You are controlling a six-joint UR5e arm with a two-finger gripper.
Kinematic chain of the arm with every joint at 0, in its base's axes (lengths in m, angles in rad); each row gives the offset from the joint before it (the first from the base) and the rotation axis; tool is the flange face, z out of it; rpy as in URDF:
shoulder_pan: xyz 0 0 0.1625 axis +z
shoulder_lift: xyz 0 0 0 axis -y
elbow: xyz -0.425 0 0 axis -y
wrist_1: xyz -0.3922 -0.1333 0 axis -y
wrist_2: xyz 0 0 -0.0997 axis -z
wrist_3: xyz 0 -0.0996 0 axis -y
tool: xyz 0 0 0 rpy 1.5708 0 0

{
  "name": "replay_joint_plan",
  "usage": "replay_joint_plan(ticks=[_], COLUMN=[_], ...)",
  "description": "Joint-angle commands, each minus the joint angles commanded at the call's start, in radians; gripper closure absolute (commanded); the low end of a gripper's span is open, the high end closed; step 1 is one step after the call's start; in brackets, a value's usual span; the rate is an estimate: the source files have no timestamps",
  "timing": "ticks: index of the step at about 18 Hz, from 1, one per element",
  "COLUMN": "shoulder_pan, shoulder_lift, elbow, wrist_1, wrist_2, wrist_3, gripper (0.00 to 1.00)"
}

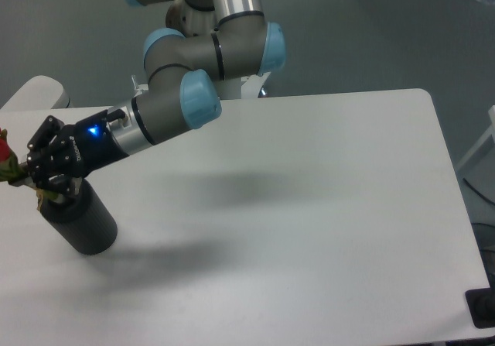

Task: Insert the flowers into the vase
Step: 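Lower the tulip stems into the black vase opening, then open the gripper to release the tulips in the vase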

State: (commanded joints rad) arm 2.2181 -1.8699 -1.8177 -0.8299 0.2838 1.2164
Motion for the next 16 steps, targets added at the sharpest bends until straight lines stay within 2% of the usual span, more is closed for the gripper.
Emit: replay_joint_plan(ticks=[7,10,16], shoulder_pan=[0.015,0.015,0.035], shoulder_lift=[0.000,-0.011,-0.025], elbow=[-0.054,-0.061,-0.066], wrist_1=[0.000,0.000,0.000], wrist_2=[0.000,0.002,0.002], wrist_3=[0.080,0.109,0.132], gripper=[0.73,0.71,0.60])
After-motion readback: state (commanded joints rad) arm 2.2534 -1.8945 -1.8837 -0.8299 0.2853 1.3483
